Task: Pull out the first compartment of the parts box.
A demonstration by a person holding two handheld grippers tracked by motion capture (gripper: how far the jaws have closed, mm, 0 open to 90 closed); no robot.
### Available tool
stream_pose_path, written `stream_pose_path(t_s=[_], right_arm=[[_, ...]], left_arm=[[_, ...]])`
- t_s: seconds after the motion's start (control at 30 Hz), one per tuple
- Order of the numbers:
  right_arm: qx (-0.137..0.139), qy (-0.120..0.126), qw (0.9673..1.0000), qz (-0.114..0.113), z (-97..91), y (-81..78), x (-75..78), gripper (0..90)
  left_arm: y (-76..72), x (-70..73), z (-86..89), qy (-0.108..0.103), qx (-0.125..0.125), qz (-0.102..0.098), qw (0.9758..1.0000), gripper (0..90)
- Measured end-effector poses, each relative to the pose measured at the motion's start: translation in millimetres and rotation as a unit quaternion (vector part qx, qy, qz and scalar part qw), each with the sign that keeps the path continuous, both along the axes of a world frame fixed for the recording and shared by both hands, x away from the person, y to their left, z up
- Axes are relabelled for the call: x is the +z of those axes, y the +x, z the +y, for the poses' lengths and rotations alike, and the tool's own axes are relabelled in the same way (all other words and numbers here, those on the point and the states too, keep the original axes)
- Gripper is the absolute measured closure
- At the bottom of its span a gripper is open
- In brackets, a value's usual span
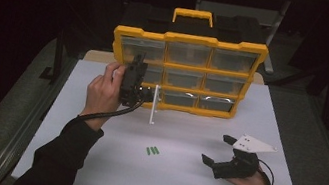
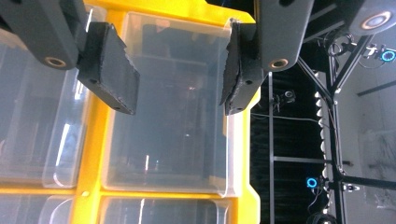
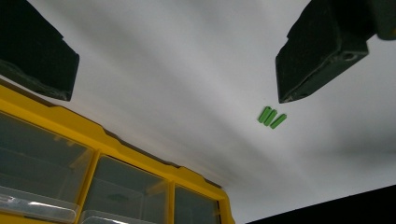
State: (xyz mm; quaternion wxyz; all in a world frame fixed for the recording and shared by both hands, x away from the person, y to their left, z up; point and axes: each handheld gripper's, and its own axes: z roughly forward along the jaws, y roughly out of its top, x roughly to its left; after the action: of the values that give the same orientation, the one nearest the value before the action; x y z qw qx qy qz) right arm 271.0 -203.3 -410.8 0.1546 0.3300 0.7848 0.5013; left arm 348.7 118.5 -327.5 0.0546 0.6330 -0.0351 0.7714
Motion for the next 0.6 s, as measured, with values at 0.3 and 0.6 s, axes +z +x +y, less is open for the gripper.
stream_pose_path(t_s=[0.3,0.6], right_arm=[[-0.001,0.000,1.0000,0.001,0.3,-0.2,-0.1,0.0],[-0.001,0.000,1.0000,0.001,-0.3,-0.2,-0.1,0.0]], left_arm=[[1.3,6.8,0.9,0.002,0.001,-0.004,1.0000,50.3],[5.7,12.0,-0.1,0.002,0.004,-0.010,0.9999,52.1]])
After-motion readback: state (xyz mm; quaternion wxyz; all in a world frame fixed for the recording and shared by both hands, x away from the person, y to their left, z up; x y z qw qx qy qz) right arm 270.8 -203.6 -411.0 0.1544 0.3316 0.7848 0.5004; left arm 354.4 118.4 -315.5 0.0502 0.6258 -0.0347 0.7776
